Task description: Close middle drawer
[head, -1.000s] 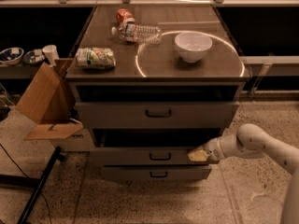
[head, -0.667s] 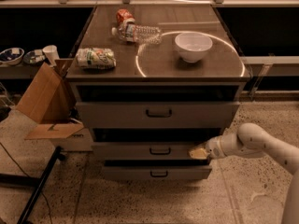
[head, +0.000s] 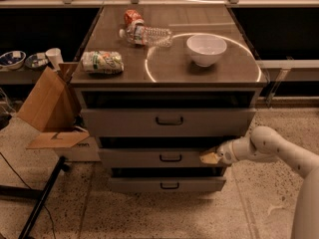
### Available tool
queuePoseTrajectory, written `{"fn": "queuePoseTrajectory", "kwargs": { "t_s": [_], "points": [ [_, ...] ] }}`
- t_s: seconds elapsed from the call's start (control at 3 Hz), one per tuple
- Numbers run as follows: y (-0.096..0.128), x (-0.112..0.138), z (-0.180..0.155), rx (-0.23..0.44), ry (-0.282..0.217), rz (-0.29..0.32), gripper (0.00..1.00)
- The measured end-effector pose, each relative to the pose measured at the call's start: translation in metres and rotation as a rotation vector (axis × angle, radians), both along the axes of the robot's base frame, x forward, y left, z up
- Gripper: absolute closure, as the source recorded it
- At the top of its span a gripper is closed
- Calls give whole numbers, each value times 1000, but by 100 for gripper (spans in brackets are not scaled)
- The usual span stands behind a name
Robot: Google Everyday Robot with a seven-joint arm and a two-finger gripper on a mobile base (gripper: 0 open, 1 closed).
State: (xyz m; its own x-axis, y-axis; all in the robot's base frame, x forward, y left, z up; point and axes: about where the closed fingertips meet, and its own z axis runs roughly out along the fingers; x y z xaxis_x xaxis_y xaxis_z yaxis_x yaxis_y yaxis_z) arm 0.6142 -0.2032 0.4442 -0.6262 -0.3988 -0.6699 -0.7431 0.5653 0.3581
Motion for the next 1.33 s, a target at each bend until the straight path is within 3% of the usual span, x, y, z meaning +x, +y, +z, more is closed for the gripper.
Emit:
{"fn": "queuePoseTrajectory", "kwargs": {
  "t_s": [0.33,1.0,1.33],
  "points": [
    [0,-1,5,10,-5,-44,100],
    [4,-38,10,26,-14,-112,100],
    [4,-38,10,26,-14,-112,100]
  ]
}}
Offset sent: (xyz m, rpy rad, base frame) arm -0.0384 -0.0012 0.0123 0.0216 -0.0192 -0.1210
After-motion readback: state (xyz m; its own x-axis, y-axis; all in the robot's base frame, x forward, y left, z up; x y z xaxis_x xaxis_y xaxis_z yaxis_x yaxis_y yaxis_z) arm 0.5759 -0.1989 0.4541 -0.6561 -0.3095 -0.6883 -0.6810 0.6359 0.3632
